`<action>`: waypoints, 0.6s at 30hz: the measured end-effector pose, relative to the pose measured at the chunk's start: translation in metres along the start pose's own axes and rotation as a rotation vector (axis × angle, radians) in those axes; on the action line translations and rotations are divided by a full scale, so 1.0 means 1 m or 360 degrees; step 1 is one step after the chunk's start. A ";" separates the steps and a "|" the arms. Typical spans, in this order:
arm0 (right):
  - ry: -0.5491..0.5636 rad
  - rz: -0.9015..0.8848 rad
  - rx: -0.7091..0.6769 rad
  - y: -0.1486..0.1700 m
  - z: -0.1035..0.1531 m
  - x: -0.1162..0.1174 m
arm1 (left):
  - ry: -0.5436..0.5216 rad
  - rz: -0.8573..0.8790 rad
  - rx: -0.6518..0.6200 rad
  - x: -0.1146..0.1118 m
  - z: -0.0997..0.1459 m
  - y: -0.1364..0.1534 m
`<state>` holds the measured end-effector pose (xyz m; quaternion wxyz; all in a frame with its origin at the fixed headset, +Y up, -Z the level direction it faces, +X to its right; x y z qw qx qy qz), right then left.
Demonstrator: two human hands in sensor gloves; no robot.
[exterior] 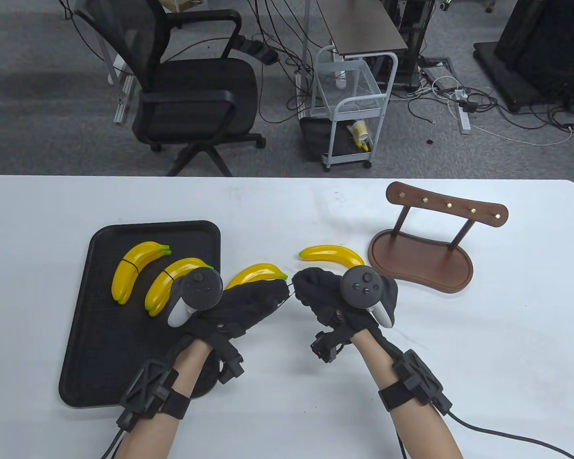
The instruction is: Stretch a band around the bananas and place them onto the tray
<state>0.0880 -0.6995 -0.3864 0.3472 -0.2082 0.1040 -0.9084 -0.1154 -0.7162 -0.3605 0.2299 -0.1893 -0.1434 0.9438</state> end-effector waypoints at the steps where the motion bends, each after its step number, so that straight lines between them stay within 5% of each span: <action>1: -0.0010 -0.0006 -0.0001 0.000 0.000 0.001 | 0.0005 0.0011 -0.0004 0.000 0.000 0.000; 18: -0.0240 -0.0262 -0.0051 0.006 -0.006 0.023 | 0.0015 0.0223 0.0003 0.000 -0.001 -0.002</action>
Point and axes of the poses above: the tracker on the back of each hand, its own y axis roughly to the little-finger side, its own z axis roughly from the fingertips to the wrist, x = y × z, the point moved 5 cm from there along -z, roughly from the wrist to the fingertips, and after that the axes turned 12 degrees about -y, right-handed, at the moved point
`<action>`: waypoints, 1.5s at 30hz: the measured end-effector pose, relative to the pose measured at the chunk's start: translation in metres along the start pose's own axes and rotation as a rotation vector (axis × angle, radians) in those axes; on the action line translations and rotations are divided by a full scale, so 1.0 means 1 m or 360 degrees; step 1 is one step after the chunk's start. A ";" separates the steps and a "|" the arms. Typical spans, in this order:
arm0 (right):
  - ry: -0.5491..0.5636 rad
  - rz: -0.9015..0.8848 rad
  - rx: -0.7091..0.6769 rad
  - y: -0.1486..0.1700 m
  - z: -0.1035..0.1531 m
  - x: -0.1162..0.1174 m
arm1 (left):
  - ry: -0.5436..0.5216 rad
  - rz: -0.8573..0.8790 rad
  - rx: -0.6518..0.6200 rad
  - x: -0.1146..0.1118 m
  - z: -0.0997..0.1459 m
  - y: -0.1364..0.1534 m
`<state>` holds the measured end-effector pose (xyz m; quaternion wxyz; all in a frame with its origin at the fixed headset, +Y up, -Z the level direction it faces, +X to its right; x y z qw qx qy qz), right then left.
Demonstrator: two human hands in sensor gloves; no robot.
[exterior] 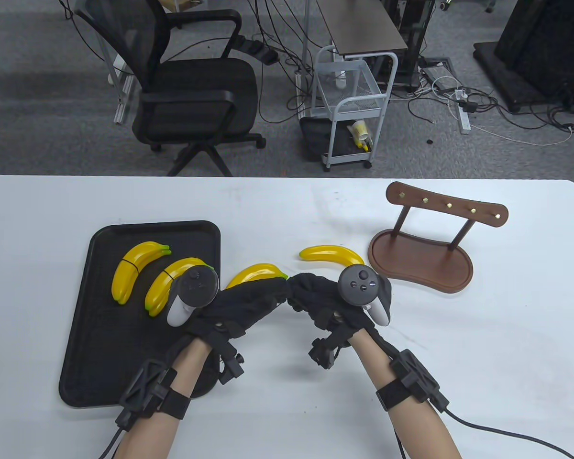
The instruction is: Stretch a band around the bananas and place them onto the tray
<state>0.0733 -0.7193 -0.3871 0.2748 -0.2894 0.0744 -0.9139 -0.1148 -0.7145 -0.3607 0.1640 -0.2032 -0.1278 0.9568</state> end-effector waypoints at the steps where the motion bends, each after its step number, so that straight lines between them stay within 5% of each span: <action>1: -0.0013 -0.0009 -0.0011 -0.001 -0.001 0.002 | 0.0005 0.0006 0.0006 0.000 0.000 0.001; 11: -0.0078 -0.0178 -0.0119 -0.002 -0.002 0.009 | -0.0019 0.0016 -0.0001 0.009 0.001 0.000; 24: 0.0012 0.0042 -0.0135 -0.009 0.005 -0.009 | -0.0068 -0.0201 -0.0009 0.018 0.004 -0.007; 38: -0.0013 0.0486 -0.0072 -0.010 -0.002 -0.018 | -0.0256 -0.0641 0.0034 0.042 0.027 -0.010; 45: -0.0077 0.0764 -0.0039 -0.009 -0.025 -0.011 | -0.0362 -0.0889 0.0059 0.054 0.050 0.000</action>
Point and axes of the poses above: the tracker on the back of each hand, its own y axis roughly to the little-finger side, its own z axis roughly from the fingertips to the wrist, x = y × z, the point moved 5 cm from there along -z, roughly from the wrist to the fingertips, and after that the axes turned 12 degrees about -y, right-handed, at the moved point
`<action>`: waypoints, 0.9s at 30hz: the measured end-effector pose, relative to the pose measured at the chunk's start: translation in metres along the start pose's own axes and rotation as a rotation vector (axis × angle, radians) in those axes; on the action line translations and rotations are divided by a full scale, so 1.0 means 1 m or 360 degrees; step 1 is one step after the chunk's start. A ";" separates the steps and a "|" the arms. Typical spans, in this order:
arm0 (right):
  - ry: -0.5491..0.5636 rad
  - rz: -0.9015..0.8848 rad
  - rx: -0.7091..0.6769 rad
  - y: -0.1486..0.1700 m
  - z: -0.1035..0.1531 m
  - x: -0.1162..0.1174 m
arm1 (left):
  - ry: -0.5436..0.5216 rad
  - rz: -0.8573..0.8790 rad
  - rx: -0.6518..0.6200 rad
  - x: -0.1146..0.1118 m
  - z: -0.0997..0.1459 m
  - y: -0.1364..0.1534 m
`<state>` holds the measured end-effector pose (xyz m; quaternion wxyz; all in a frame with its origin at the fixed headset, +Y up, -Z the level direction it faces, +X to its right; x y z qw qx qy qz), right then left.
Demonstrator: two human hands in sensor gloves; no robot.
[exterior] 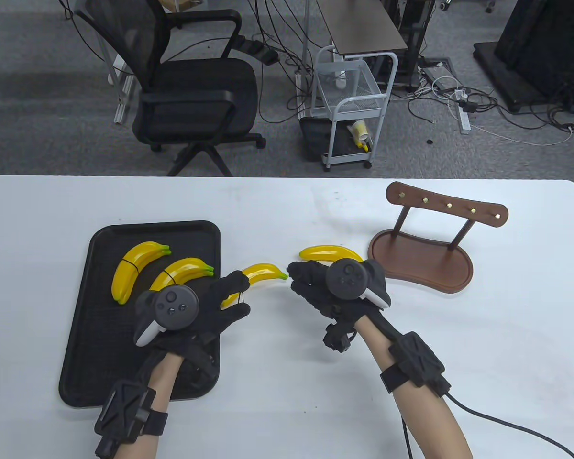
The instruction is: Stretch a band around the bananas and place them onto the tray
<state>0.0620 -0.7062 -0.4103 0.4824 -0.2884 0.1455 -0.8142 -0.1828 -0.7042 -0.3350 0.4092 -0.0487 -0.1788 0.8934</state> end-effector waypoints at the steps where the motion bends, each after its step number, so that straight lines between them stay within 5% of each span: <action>1: -0.0005 0.0025 0.0002 -0.001 -0.003 0.000 | -0.0004 -0.0020 0.0007 0.000 0.002 0.002; 16: -0.0102 0.0308 0.0048 -0.009 -0.080 0.027 | -0.0056 -0.0194 0.0061 -0.013 0.018 0.033; 27: -0.0269 0.0434 0.0030 -0.005 -0.122 0.071 | -0.0035 -0.0204 0.0083 -0.021 0.020 0.043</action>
Point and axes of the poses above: the tracker on the back of each hand, its own y axis roughly to the little-finger side, its own z axis roughly from the fingertips to the wrist, x = y × z, the point moved 5 cm from there along -z, roughly from the wrist to the fingertips, and after that the axes turned 12 degrees about -y, right-handed, at the moved point
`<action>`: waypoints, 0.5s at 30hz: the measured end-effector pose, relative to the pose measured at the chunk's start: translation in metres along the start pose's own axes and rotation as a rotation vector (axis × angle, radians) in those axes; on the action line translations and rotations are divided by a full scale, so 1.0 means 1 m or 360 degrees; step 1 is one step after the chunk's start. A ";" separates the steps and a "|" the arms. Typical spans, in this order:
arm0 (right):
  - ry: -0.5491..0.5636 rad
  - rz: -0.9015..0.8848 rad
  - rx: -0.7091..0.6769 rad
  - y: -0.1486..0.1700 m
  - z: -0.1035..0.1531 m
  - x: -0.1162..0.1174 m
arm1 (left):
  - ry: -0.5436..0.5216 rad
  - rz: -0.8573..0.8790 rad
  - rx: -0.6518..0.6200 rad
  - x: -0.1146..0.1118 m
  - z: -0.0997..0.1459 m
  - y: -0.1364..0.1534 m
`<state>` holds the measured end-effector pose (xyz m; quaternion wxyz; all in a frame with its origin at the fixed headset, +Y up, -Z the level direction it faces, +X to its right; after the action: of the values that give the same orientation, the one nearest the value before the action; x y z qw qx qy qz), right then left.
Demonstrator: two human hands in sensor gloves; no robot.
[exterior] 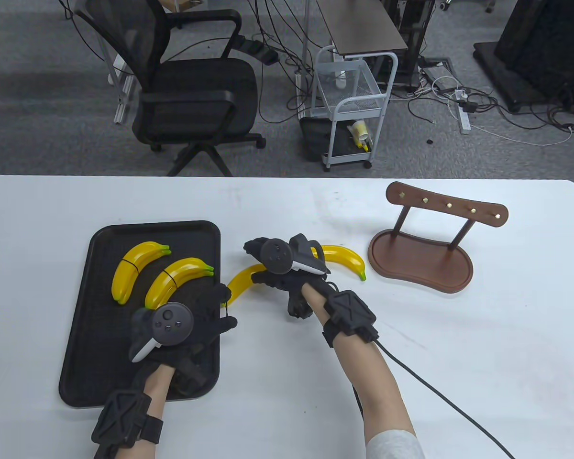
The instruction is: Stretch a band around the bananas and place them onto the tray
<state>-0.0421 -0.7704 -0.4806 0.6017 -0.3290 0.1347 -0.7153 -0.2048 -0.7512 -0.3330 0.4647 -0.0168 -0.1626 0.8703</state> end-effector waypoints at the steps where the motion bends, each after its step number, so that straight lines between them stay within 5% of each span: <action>1: -0.0019 0.0025 -0.0007 -0.001 -0.003 0.003 | 0.0004 -0.0009 0.0000 -0.001 0.000 0.000; 15: -0.0190 0.0100 0.0037 -0.005 -0.021 0.029 | 0.0019 -0.0020 0.0009 -0.002 0.000 0.002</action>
<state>-0.0603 -0.8007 -0.4844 0.6345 -0.3597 0.1005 -0.6767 -0.2053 -0.7534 -0.3333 0.4712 -0.0196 -0.1576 0.8676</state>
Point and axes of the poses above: the tracker on the back of each hand, its own y axis roughly to the little-finger side, its own z axis roughly from the fingertips to the wrist, x = y × z, the point moved 5 cm from there along -z, roughly from the wrist to the fingertips, and after that the axes turned 12 degrees about -y, right-handed, at the moved point
